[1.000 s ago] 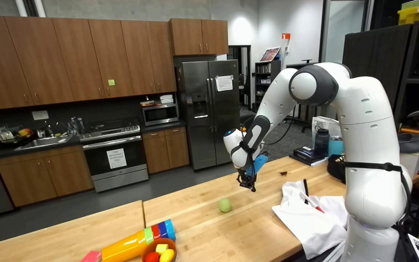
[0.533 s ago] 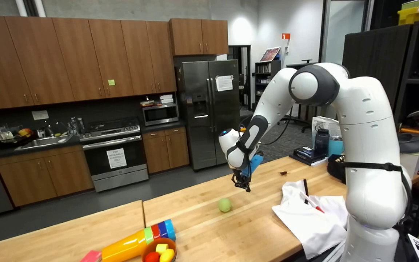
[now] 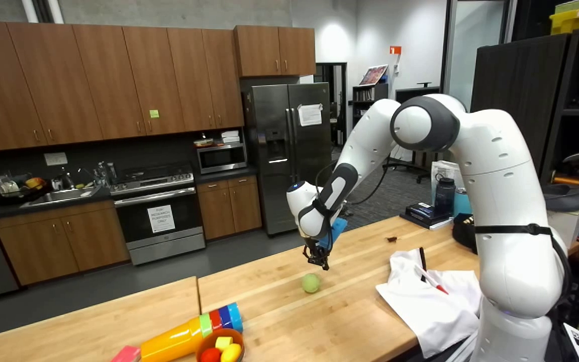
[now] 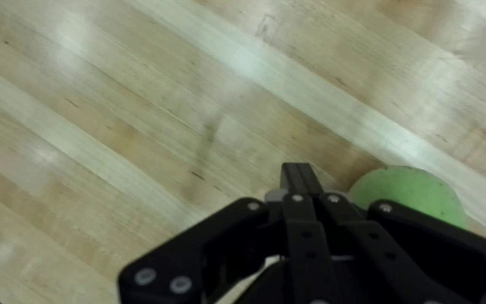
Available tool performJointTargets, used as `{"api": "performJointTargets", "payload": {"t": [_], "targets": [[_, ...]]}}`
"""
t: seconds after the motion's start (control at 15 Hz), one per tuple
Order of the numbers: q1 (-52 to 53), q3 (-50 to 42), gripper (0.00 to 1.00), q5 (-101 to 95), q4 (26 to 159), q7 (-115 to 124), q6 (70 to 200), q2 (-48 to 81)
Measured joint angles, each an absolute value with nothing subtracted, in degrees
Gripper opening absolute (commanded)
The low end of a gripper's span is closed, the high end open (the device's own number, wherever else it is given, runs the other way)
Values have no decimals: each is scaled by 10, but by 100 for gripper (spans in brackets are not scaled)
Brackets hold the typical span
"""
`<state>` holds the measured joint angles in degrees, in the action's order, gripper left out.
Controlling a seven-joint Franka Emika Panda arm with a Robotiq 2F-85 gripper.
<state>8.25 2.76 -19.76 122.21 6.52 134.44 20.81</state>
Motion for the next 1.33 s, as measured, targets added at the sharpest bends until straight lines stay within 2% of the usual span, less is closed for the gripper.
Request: {"api": "performJointTargets", "payload": {"t": [0.47,0.67,1.07,1.33], "targets": [[106,88,0,-111,1077,-6,1295,323],[114,82,0,-111,1040,-9,1281,327],[79,17,0,-143,1097,-11,1281,287],[75,22,0,-145,1136,-17,1277,273]]}}
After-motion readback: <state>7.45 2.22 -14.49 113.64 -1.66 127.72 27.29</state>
